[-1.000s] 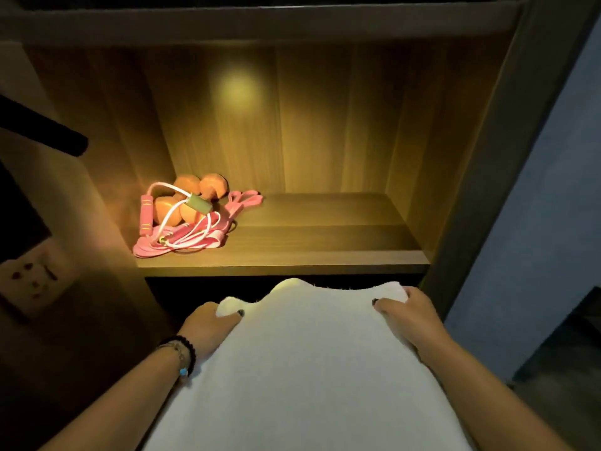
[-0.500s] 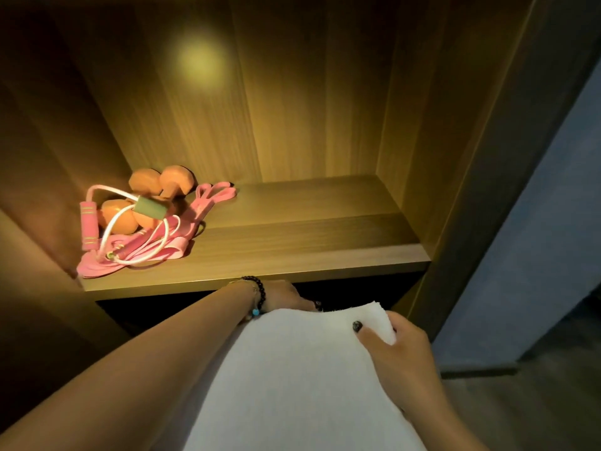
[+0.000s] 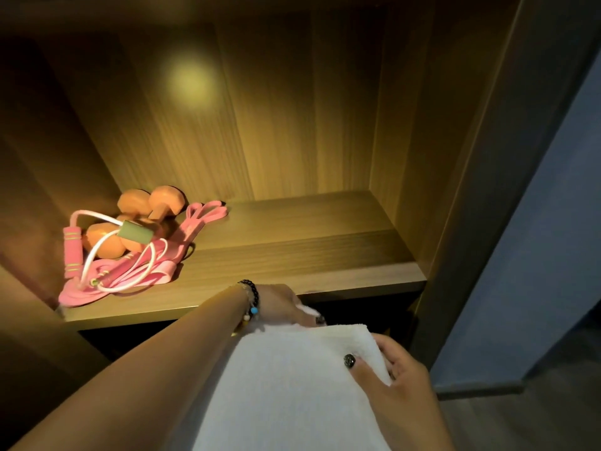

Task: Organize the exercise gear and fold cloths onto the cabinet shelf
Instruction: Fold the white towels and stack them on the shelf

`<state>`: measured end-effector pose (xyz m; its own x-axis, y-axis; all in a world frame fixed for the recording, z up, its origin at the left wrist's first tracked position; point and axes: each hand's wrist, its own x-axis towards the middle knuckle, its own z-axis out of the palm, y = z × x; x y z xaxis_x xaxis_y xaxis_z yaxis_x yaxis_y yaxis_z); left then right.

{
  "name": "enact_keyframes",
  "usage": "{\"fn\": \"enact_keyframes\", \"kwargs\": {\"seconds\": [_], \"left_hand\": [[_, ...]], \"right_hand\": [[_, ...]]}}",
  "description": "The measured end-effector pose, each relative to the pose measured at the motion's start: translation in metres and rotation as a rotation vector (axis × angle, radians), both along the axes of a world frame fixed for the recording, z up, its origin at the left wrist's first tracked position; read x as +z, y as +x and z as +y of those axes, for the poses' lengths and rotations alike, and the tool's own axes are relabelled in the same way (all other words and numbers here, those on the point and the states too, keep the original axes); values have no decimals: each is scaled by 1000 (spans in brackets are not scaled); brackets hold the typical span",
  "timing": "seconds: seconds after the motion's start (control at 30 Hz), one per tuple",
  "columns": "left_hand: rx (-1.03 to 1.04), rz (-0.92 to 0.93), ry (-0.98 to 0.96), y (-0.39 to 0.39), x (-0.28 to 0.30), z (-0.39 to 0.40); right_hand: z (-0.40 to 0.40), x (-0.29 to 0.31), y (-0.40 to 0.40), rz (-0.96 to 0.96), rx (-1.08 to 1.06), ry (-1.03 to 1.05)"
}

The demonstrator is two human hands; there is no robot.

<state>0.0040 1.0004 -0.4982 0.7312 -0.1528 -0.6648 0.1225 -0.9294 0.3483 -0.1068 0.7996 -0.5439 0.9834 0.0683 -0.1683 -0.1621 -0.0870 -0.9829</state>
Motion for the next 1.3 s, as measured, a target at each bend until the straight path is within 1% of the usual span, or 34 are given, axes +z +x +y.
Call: {"fn": "enact_keyframes", "kwargs": {"seconds": [0.07, 0.1, 0.17, 0.27, 0.37, 0.47, 0.63, 0.73, 0.83, 0.93, 1.07, 1.17, 1.3], "left_hand": [[102, -115, -283, -3, 10, 11], [129, -171, -390, -8, 18, 15], [177, -193, -593, -19, 35, 21], [179, -286, -737, -40, 56, 22], [193, -446, -853, -58, 79, 20], [251, -581, -989, -70, 106, 21], [236, -859, -884, -80, 153, 28], [267, -978, -894, -83, 178, 27], [314, -1072, -948, -86, 197, 26], [333, -1141, -992, -92, 206, 25], [343, -1116, -972, -97, 207, 23], [354, -1006, -968, -101, 200, 22], [364, -897, -1002, -111, 175, 15]], "right_hand": [[-1, 5, -3, -36, 21, 34], [-3, 9, -5, -72, 24, 51], [-2, 19, -8, -133, 42, 83], [2, 40, -11, -198, 104, 100], [7, 65, -10, -297, 120, 103], [12, 101, -7, -404, 144, 80], [17, 170, 0, -558, 272, 47], [21, 205, 4, -644, 322, 70], [26, 232, 9, -669, 353, 124], [25, 246, 20, -674, 348, 37], [20, 257, 34, -663, 378, -90], [19, 256, 40, -667, 394, -167], [9, 243, 45, -606, 410, -265]]}}
